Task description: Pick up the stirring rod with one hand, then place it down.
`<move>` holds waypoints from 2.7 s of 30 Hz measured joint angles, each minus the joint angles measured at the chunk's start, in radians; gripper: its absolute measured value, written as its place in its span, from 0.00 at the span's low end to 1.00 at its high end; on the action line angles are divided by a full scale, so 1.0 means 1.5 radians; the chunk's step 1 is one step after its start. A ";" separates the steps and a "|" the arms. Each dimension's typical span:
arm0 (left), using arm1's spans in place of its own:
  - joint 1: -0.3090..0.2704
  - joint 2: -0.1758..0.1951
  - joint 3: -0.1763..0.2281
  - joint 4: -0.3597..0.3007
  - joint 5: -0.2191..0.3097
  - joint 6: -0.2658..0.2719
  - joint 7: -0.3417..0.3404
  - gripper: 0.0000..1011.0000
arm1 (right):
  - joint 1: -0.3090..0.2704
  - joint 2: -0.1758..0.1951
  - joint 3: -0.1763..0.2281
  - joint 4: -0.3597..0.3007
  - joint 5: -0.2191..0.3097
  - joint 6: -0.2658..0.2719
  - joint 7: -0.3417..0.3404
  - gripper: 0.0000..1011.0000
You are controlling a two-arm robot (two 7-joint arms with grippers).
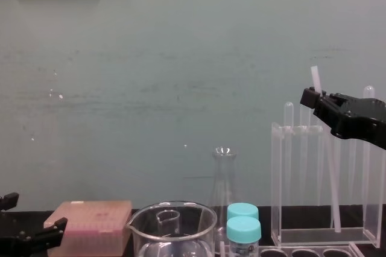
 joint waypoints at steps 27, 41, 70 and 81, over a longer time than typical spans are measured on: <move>0.000 0.000 0.000 0.000 0.000 0.000 0.000 0.99 | 0.001 -0.001 0.000 0.000 0.004 -0.004 0.004 0.07; 0.000 0.000 0.000 0.000 0.000 0.000 0.000 0.99 | 0.001 -0.001 0.000 0.000 0.004 -0.005 0.004 0.07; 0.000 0.000 0.000 0.000 0.000 0.000 0.000 0.99 | 0.001 -0.001 0.000 0.000 0.004 -0.005 0.004 0.07; 0.000 0.000 0.000 0.000 0.000 0.000 0.000 0.99 | 0.001 -0.001 0.000 0.000 0.004 -0.005 0.004 0.07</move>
